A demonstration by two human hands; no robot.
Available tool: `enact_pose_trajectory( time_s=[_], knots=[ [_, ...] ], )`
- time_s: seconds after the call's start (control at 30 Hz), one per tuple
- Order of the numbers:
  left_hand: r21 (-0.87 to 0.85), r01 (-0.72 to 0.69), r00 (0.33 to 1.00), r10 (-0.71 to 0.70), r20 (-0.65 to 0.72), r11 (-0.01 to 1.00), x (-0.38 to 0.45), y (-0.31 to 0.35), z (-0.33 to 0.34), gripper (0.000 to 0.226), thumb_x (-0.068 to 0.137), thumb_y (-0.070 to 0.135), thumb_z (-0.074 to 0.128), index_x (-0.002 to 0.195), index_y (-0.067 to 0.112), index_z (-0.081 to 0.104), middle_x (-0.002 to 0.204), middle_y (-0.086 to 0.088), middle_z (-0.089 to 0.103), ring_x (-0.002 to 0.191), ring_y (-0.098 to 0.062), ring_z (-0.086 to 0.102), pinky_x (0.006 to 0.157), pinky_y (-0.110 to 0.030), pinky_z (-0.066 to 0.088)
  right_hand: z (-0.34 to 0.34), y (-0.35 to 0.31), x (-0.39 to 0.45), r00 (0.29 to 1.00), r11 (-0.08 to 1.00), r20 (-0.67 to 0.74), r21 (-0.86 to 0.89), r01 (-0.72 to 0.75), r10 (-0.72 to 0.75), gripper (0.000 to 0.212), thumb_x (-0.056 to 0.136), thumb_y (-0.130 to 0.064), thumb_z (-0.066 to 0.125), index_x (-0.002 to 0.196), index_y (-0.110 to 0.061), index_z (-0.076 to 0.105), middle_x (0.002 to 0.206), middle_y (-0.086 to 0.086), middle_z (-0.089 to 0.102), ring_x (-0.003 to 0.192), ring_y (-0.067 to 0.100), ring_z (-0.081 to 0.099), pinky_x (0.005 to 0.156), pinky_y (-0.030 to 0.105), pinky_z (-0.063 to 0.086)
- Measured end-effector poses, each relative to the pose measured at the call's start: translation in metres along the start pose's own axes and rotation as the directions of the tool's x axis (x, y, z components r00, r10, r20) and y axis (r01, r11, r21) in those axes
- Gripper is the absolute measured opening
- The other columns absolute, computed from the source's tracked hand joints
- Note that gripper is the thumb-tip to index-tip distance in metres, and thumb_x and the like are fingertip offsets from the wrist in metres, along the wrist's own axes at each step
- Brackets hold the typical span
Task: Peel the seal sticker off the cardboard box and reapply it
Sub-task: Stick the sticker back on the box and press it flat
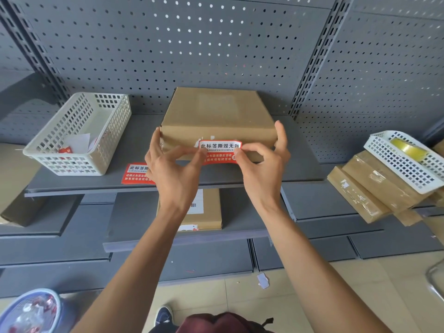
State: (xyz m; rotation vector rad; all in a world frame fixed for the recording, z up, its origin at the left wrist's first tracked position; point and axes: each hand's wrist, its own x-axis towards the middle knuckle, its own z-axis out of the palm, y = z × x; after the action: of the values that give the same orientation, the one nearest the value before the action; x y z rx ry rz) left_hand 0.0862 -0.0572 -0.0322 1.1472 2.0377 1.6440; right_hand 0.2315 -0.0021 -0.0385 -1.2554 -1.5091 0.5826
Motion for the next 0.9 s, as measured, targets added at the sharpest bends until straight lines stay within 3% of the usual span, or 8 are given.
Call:
enact_pose_trajectory(
  time_s=[0.07, 0.23, 0.37, 0.9],
  knots=[
    [-0.026, -0.019, 1.000, 0.018, -0.020, 0.999, 0.005, 0.007, -0.002, 0.015, 0.080, 0.041, 0.080, 0.074, 0.049, 0.068, 0.160, 0.006, 0.035, 0.146, -0.016, 0.030, 0.120, -0.050, 0.024, -0.002, -0.008, 0.003, 0.999, 0.998, -0.028, -0.051, 0.027, -0.028, 0.005, 0.081, -0.033, 0.077, 0.079, -0.028, 0.077, 0.164, -0.012, 0.021, 0.140, 0.014, 0.025, 0.108, 0.035, 0.030],
    [-0.046, -0.040, 0.998, 0.038, -0.047, 0.998, 0.015, 0.027, -0.007, 0.019, 0.081, 0.038, 0.080, 0.069, 0.046, 0.067, 0.160, 0.003, 0.036, 0.149, -0.013, 0.029, 0.119, -0.043, 0.024, -0.004, -0.027, 0.015, 0.999, 0.997, -0.034, -0.075, 0.032, -0.034, 0.009, 0.081, -0.036, 0.076, 0.077, -0.028, 0.076, 0.163, -0.014, 0.020, 0.140, 0.015, 0.023, 0.102, 0.034, 0.024],
    [0.032, 0.043, 0.998, -0.042, -0.046, 0.999, 0.021, 0.037, -0.008, 0.017, 0.083, 0.044, 0.076, 0.069, 0.040, 0.068, 0.164, 0.008, 0.030, 0.150, -0.014, 0.024, 0.105, -0.034, 0.012, 0.001, -0.034, 0.020, 0.996, 0.991, -0.080, -0.133, 0.030, -0.041, 0.016, 0.080, -0.039, 0.075, 0.072, -0.026, 0.073, 0.158, -0.015, 0.029, 0.136, 0.018, 0.028, 0.090, 0.031, 0.018],
    [0.027, 0.062, 0.996, -0.060, -0.071, 0.998, 0.033, 0.033, -0.001, 0.016, 0.082, 0.046, 0.074, 0.076, 0.032, 0.073, 0.156, 0.007, 0.032, 0.144, -0.017, 0.026, 0.103, -0.038, 0.021, 0.010, -0.033, 0.028, 0.993, 0.973, -0.098, -0.228, 0.036, -0.060, 0.018, 0.078, -0.042, 0.074, 0.071, -0.026, 0.071, 0.154, -0.014, 0.033, 0.130, 0.023, 0.033, 0.083, 0.036, 0.024]
  ],
)
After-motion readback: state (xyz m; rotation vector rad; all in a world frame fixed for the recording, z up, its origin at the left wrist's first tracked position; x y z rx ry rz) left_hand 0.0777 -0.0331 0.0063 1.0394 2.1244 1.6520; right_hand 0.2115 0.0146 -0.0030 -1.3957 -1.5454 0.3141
